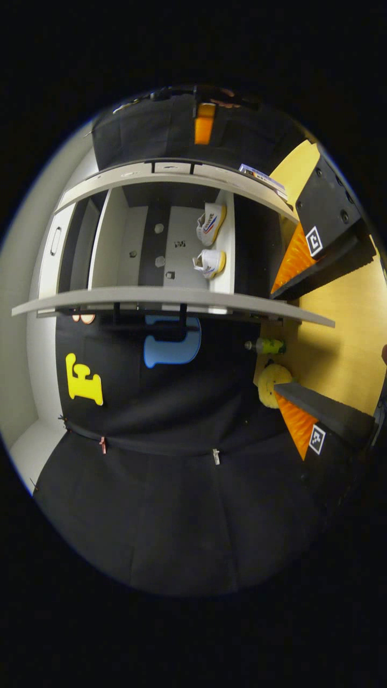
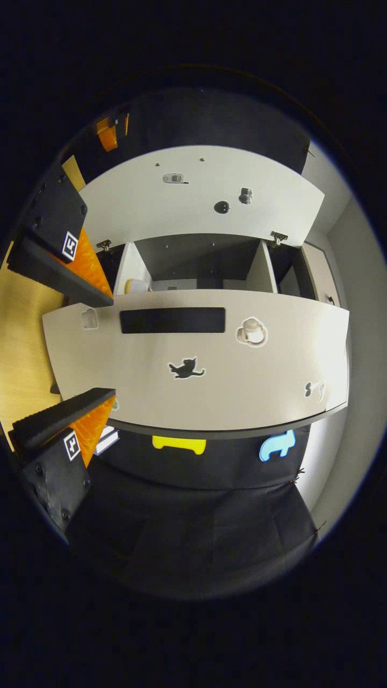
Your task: Grab one shoe with the right hand and put it into the shoe cabinet, grab the other shoe with the left hand and put it into the shoe cabinet; then close the right door with the right hand and the left door with the left hand.
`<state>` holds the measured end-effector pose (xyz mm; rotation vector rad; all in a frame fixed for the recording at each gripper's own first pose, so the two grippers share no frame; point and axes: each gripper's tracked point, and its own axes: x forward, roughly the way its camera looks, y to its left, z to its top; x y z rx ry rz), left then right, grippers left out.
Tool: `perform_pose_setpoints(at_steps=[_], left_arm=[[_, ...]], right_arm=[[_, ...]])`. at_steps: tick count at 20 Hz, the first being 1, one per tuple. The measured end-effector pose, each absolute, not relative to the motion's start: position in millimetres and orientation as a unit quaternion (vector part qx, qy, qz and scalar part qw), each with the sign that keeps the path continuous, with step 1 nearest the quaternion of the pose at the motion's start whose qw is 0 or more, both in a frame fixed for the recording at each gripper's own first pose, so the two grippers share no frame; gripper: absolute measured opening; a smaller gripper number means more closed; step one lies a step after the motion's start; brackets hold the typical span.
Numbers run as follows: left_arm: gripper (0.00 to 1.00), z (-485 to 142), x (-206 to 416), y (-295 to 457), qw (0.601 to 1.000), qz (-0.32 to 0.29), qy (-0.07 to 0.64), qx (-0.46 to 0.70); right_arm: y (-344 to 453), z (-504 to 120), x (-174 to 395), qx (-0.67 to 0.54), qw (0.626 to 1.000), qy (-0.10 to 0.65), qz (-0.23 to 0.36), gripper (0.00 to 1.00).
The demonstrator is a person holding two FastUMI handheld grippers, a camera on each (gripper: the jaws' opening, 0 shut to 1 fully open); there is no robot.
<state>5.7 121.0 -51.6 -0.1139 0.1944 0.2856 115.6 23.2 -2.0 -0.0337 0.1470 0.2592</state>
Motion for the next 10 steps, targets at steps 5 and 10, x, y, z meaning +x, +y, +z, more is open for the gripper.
perform_pose_setpoints(at_steps=[5, 10], left_arm=[[0.96, -28, 14, 174, 0.984, 0.151, 0.075, -0.053], [0.95, 10, 41, 205, 0.99, 0.13, 0.045, -0.044]], right_arm=[[16, -69, 90, 0.023, 0.985, 0.143, 0.092, 0.98], [-3, -110, 64, 0.029, 0.981, 0.183, 0.053, 0.99]])
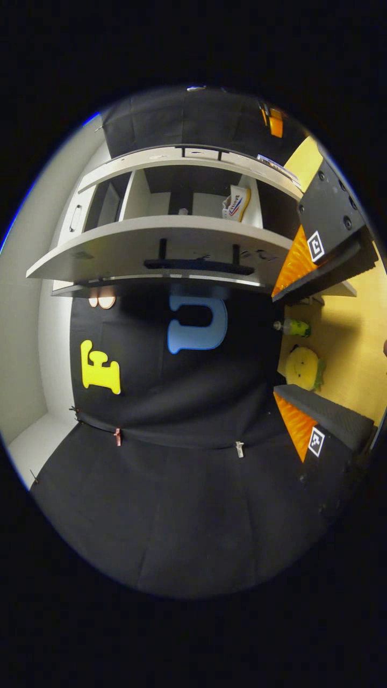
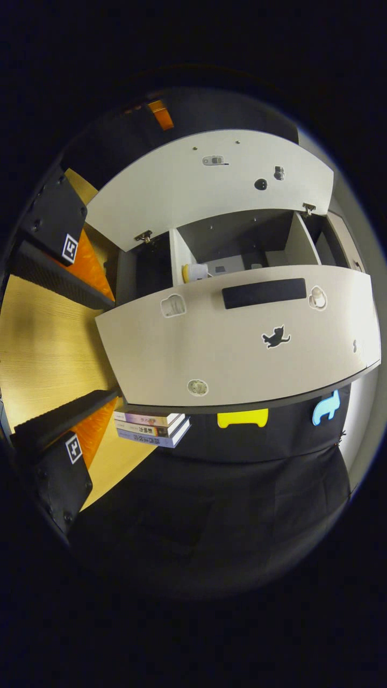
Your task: Grab one shoe with the right hand and put it into the shoe cabinet, grab the other shoe with the left hand and put it into the shoe cabinet; then close the right door with the right hand and the left door with the left hand.
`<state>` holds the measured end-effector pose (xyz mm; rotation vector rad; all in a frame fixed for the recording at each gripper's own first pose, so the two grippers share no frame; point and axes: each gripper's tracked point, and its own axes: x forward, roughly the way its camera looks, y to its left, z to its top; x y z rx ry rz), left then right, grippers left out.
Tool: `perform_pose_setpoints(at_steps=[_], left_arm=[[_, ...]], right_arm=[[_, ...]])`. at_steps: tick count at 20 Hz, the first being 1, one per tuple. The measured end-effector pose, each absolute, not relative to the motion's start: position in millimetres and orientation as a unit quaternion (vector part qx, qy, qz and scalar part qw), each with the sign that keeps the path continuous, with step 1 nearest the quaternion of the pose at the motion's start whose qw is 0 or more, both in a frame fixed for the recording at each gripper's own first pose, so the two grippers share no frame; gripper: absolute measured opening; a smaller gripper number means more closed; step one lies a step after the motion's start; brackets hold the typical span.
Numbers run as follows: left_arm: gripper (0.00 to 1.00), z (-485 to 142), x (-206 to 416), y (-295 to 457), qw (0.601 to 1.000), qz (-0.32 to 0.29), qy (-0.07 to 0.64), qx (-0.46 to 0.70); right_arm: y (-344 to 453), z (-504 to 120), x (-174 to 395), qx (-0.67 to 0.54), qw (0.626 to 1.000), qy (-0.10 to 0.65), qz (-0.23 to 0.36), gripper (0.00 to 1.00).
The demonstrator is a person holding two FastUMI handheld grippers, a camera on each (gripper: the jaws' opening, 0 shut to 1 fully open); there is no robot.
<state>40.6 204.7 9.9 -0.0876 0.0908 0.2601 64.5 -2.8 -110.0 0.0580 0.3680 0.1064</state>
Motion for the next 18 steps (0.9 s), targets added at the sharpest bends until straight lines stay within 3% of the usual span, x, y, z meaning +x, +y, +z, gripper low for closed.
perform_pose_setpoints(at_steps=[9, 18], left_arm=[[0.95, 72, 101, 237, 0.994, 0.081, 0.012, -0.072], [0.95, 103, 127, 214, 0.997, 0.029, 0.0, -0.065]], right_arm=[[-16, -139, 26, 0.023, 0.978, 0.209, 0.019, 0.99], [-26, -158, 10, 0.033, 0.972, 0.232, 0.007, 0.99]])
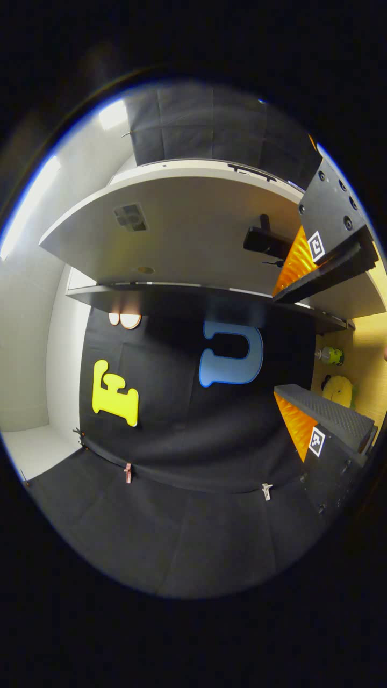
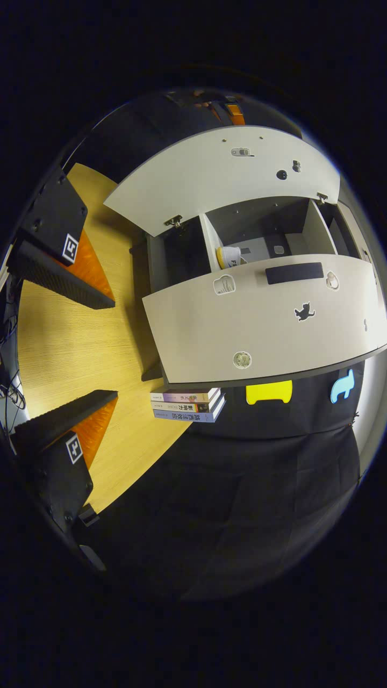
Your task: Grab one shoe with the right hand and put it into the shoe cabinet, grab the other shoe with the left hand and put it into the shoe cabinet; then close the right door with the right hand and the left door with the left hand.
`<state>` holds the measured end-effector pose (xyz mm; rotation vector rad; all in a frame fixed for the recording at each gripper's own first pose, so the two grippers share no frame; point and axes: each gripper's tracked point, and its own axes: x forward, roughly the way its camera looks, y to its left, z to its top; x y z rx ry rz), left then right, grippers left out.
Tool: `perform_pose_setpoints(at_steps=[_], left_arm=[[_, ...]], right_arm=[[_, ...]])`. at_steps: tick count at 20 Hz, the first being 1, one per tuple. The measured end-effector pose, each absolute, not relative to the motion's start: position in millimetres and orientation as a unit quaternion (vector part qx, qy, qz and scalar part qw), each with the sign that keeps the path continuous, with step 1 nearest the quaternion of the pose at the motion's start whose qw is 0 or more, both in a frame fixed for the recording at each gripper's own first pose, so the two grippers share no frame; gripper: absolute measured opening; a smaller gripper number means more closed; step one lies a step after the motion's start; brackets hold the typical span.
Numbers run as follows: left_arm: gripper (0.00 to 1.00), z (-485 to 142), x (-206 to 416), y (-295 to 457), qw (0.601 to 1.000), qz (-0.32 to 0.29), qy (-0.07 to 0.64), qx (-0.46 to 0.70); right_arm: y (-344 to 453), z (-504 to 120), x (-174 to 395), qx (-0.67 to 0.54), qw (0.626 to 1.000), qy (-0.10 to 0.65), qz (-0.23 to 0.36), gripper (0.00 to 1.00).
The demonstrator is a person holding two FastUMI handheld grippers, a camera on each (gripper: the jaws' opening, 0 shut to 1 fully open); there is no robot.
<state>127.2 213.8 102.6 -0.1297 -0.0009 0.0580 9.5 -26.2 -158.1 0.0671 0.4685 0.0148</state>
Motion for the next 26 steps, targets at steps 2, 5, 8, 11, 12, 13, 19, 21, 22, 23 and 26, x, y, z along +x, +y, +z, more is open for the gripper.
perform_pose_setpoints(at_steps=[2, 5, 8, 11, 12, 13, 19, 21, 22, 23, 26], left_arm=[[0.95, 106, 128, 207, 0.998, 0.024, -0.002, -0.056], [0.93, 108, 128, 204, 0.999, 0.033, -0.002, -0.043], [0.94, 109, 128, 198, 0.998, 0.035, 0.005, -0.045], [0.94, 109, 126, 189, 0.999, 0.04, 0.008, -0.034], [0.91, 110, 126, 185, 0.999, 0.044, 0.008, -0.028], [0.94, 111, 125, 182, 0.999, 0.047, 0.009, -0.023], [0.94, 112, 129, 140, 0.999, 0.039, 0.019, -0.03], [0.94, 112, 135, 115, 0.999, 0.028, 0.02, -0.026], [0.94, 113, 139, 101, 0.999, 0.024, 0.019, -0.029], [0.96, 113, 144, 87, 0.999, 0.02, 0.019, -0.033], [0.94, 114, 159, 37, 0.998, -0.012, 0.006, -0.069]], right_arm=[[-28, -157, 13, 0.032, 0.973, 0.23, 0.009, 0.99], [-34, -157, 16, 0.033, 0.972, 0.23, 0.015, 0.99], [-39, -159, 20, 0.034, 0.972, 0.234, 0.021, 0.99], [-44, -161, 23, 0.035, 0.971, 0.235, 0.025, 0.99], [-46, -161, 25, 0.037, 0.971, 0.234, 0.027, 0.99], [-47, -162, 26, 0.039, 0.971, 0.234, 0.029, 0.99], [-56, -162, 46, 0.038, 0.971, 0.231, 0.045, 0.99], [-61, -159, 51, 0.041, 0.971, 0.229, 0.049, 0.99], [-63, -159, 54, 0.042, 0.971, 0.228, 0.05, 0.99], [-66, -159, 58, 0.043, 0.972, 0.227, 0.051, 0.99], [-74, -154, 69, 0.046, 0.973, 0.221, 0.052, 0.99]])
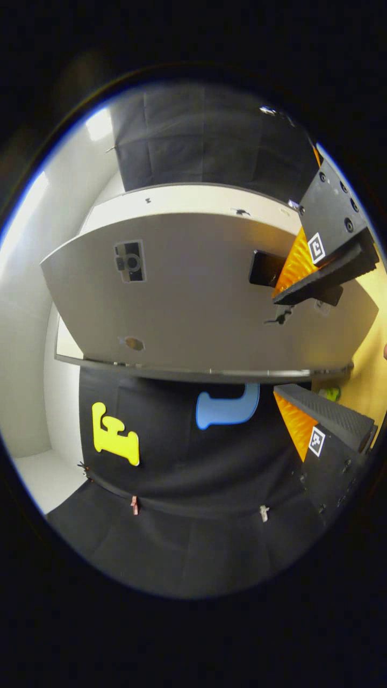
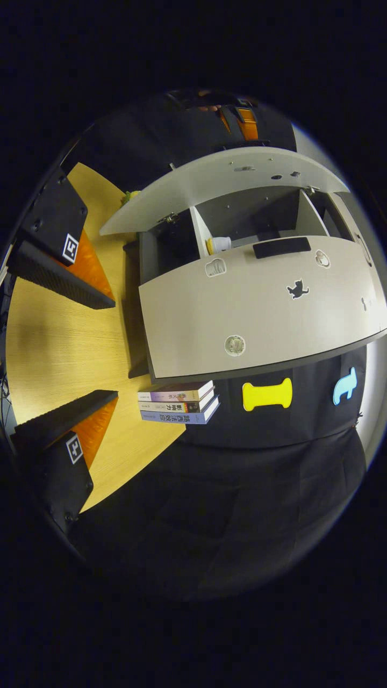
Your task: Grab one shoe with the right hand and put it into the shoe cabinet, grab the other shoe with the left hand and put it into the shoe cabinet; then close the right door with the right hand and the left door with the left hand.
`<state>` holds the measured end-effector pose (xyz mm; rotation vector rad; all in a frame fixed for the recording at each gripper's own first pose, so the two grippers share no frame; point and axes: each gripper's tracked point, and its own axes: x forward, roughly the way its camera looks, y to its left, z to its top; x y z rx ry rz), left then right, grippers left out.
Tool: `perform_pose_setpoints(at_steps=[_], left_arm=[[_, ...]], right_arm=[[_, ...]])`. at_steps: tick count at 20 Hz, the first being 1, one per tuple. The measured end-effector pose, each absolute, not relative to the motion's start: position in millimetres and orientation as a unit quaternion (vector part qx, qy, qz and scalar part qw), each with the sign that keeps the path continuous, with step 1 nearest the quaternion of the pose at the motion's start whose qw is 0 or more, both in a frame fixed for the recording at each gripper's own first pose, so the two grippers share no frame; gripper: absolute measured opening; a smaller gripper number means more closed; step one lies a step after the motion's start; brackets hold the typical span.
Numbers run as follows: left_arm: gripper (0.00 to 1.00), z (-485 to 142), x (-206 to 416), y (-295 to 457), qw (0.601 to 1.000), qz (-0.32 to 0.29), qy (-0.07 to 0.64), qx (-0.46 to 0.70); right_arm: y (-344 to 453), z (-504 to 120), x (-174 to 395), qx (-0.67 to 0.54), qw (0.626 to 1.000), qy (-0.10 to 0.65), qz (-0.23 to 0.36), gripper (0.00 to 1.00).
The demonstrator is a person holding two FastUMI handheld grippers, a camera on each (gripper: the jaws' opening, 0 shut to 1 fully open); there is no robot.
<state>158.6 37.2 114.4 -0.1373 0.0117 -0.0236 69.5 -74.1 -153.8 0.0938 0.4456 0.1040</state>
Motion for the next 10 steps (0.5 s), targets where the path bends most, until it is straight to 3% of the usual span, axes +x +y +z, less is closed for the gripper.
perform_pose_setpoints(at_steps=[3, 10], left_arm=[[0.94, 116, 161, 5, 0.996, -0.029, -0.002, -0.086], [0.95, 92, 126, 19, 0.997, 0.037, -0.007, -0.064]], right_arm=[[-76, -143, 79, 0.047, 0.975, 0.21, 0.057, 0.99], [-62, -97, 96, 0.04, 0.982, 0.165, 0.084, 0.98]])
